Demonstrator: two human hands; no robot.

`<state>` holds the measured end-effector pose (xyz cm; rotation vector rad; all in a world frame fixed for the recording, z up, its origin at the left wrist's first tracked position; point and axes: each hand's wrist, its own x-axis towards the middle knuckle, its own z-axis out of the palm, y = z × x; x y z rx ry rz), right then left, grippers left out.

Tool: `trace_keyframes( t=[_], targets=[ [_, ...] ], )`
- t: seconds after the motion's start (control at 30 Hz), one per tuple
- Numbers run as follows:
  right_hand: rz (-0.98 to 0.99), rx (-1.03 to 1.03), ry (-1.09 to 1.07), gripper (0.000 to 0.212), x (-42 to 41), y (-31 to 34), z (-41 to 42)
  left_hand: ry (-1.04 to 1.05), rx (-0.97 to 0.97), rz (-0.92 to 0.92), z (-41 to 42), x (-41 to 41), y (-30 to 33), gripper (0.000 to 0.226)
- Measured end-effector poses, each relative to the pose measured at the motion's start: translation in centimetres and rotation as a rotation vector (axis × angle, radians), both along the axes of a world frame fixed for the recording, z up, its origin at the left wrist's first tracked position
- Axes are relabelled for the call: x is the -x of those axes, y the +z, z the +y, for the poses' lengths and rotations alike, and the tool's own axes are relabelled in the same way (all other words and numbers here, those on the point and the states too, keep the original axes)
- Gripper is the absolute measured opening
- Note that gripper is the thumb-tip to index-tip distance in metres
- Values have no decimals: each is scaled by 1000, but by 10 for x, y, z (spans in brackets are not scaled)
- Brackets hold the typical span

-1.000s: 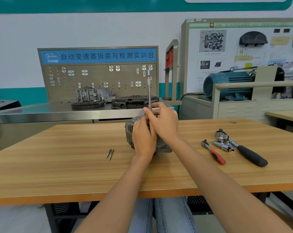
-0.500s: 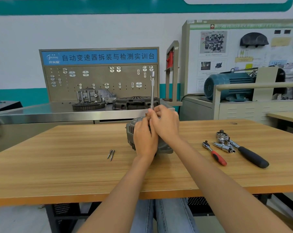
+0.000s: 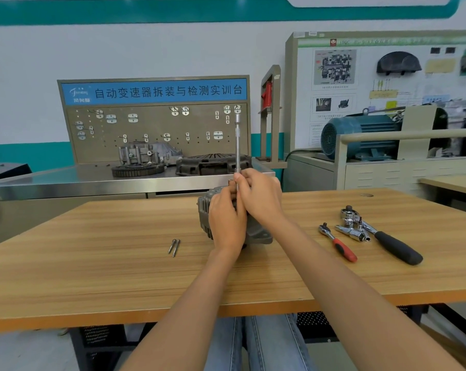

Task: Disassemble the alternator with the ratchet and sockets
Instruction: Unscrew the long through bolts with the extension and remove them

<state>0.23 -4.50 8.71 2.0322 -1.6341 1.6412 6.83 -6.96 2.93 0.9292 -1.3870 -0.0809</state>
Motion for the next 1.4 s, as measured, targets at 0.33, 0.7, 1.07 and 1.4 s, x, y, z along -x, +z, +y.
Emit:
trace_keyframes(
  t=[0.33,0.7,1.07,1.4],
  targets=[
    [-45,26,-1,21,-3,-1,3,-10,-27,30,5,1,3,6],
    [-85,10,-16,25,-2,0,2,-44,20,12,4,1,2,18],
    [11,-32,13,31,1,1,0,-58,-1,10,7,-3,6,3],
    [-101,-26,51,20,-2,2,5,-52,-17,31,5,-1,5,10]
  ],
)
